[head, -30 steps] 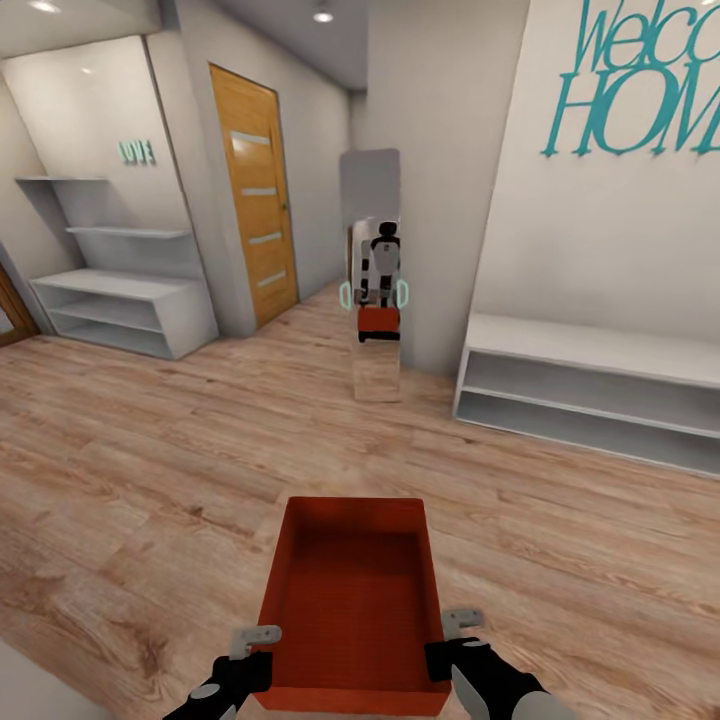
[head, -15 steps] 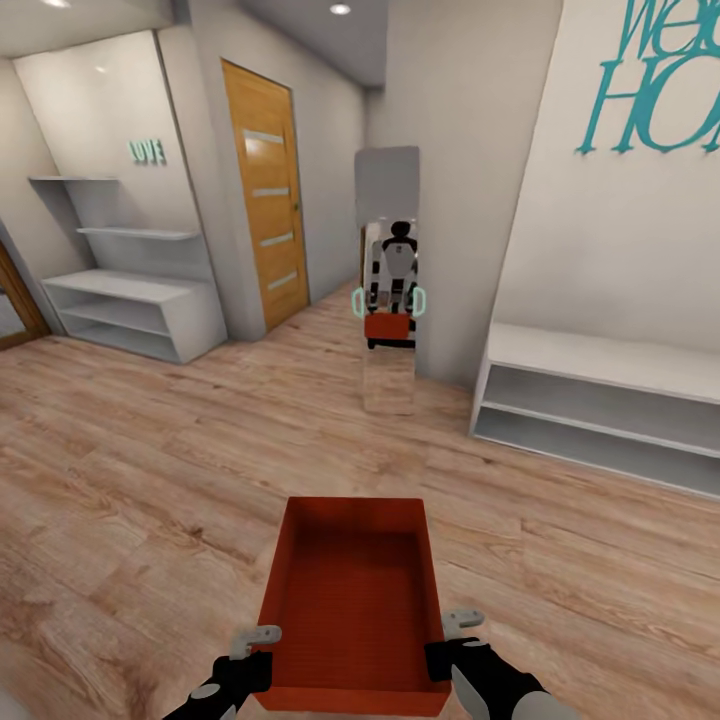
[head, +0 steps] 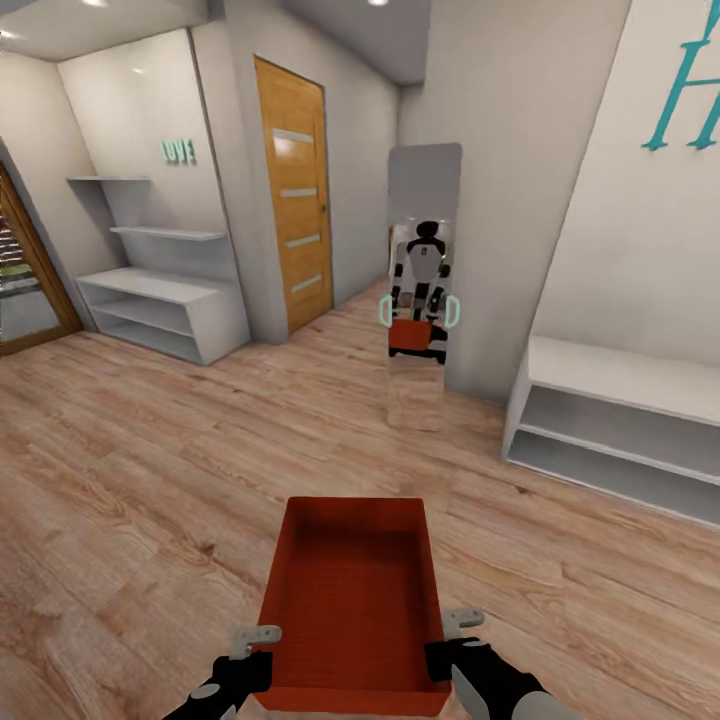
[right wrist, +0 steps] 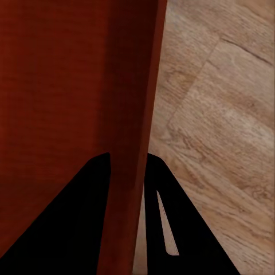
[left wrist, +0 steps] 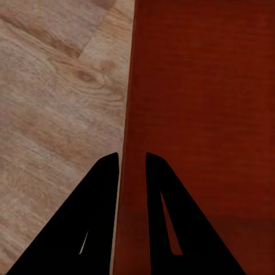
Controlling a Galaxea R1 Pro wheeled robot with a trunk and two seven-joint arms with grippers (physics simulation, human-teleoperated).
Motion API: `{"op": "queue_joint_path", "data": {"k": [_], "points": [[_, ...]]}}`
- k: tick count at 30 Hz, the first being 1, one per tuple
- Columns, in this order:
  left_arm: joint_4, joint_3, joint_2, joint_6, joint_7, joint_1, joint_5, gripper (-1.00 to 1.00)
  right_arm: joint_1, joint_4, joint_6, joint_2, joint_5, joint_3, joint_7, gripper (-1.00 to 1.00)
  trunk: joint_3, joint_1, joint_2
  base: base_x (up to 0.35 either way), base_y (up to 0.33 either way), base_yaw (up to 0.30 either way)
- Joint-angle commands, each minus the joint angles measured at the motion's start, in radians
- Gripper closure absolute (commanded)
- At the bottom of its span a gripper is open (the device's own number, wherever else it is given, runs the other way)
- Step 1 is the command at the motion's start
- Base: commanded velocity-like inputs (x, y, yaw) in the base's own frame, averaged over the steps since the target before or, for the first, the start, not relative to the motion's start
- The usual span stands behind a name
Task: Move the two storage containers from the living room to the garage. In the garage, place one container on the floor and stack the other container on top of it (either order is fine).
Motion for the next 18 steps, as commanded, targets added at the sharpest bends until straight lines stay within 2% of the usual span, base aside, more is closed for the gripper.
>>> {"op": "queue_joint_path", "data": {"k": [1, 10, 18], "points": [[0.001, -0.001, 0.001, -0.004, 0.008, -0.001, 0.007, 1.0, 0.0, -0.003, 0.008, -0.009, 0.02, 0.001, -0.01, 1.0, -0.001, 0.001, 0.0, 0.343, 0.0, 0.046], [0.001, -0.002, 0.001, -0.005, 0.008, -0.001, 0.007, 1.0, 0.0, -0.003, 0.008, -0.009, 0.02, 0.001, -0.01, 1.0, -0.001, 0.001, 0.0, 0.343, 0.0, 0.043], [0.001, -0.002, 0.001, -0.005, 0.008, -0.001, 0.007, 1.0, 0.0, -0.003, 0.008, -0.009, 0.02, 0.002, -0.01, 1.0, -0.001, 0.001, 0.0, 0.343, 0.0, 0.208]]}}
